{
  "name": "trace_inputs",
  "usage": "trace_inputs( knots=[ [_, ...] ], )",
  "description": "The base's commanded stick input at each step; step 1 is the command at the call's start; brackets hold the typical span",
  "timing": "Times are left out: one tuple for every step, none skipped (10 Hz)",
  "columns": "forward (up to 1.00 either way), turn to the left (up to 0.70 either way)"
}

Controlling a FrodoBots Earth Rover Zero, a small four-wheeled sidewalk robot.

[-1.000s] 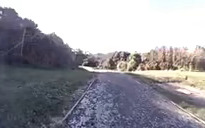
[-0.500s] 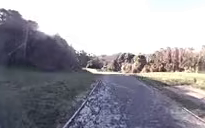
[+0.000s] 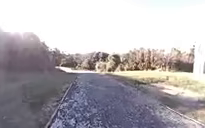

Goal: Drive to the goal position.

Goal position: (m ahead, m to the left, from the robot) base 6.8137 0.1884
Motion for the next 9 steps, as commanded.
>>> trace_inputs(
  knots=[
    [0.5,0.0],
    [0.5,0.0],
    [0.5,0.0],
    [0.5,0.0],
    [0.5,0.01],
    [0.5,0.04],
    [0.5,0.17],
    [0.5,0.13],
    [0.5,0.1]
  ],
)
